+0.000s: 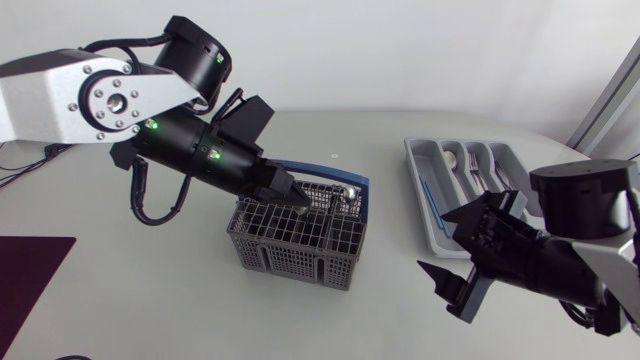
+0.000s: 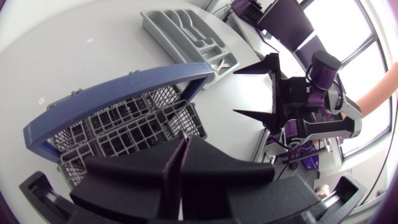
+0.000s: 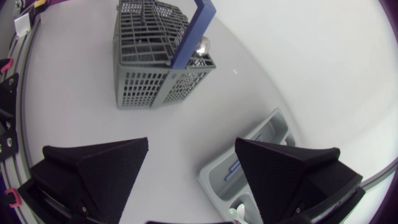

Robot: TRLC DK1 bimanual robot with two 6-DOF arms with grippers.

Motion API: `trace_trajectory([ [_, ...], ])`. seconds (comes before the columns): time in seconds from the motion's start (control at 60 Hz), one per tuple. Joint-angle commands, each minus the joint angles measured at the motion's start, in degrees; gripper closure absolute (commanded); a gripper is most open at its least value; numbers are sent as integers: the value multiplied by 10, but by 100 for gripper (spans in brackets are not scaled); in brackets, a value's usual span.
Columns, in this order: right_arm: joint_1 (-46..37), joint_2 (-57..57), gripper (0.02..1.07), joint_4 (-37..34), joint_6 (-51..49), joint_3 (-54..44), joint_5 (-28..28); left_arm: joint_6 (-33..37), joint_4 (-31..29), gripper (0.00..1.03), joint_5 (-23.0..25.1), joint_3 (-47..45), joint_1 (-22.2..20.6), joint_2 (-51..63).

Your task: Unload the cutlery basket into the drawer organizer.

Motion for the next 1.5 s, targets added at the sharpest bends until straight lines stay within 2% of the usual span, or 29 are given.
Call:
trace_trajectory([
  [0.0,16,-6,7,-7,33,20,-14,-13,0,93,16,-12,6,-17],
  [0.417,70,-3,7,14,79,51,-134,-15,-17,93,31,-8,3,-69],
  [0.533,73,4,7,17,84,61,-191,-5,-22,93,34,-4,-15,-78],
  [0.683,75,35,7,24,84,82,-231,14,-34,93,37,8,-39,-82],
  [0.833,99,45,7,17,66,91,-247,47,-54,93,41,21,-76,-81],
  [1.067,124,67,13,1,21,95,-269,117,-100,93,75,32,-95,-64],
  [1.217,128,86,23,1,16,107,-275,150,-125,93,85,36,-116,-52],
  [1.283,134,89,31,0,15,111,-275,160,-133,93,88,39,-125,-46],
  [1.367,144,89,43,-1,12,112,-275,166,-140,93,96,45,-126,-39],
  [1.483,150,84,66,-6,2,109,-273,176,-152,93,103,54,-125,-30],
])
